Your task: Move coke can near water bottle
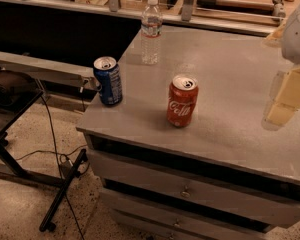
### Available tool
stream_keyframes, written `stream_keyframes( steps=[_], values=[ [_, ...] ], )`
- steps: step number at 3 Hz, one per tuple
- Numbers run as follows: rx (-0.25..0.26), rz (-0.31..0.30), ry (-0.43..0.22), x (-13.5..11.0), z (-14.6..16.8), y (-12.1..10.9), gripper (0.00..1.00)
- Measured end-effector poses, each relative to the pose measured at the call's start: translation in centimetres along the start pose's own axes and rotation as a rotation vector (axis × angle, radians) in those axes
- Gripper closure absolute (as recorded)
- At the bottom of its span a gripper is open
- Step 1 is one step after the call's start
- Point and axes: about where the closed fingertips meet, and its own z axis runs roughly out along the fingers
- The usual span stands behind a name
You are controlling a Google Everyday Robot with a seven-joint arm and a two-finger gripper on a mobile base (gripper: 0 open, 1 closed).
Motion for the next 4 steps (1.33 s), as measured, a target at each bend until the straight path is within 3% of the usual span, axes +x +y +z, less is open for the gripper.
stream_keyframes(
  steps=[2,3,4],
  values=[
    [0.0,0.001,-0.021,-0.2,-0.2,-0.1,0.0],
    [-0.031,-0.001,-0.091,-1.2,0.0,-0.1,0.0],
    [-0.135,-0.015,-0.273,-4.5,0.9,-0.3,0.0]
  ],
)
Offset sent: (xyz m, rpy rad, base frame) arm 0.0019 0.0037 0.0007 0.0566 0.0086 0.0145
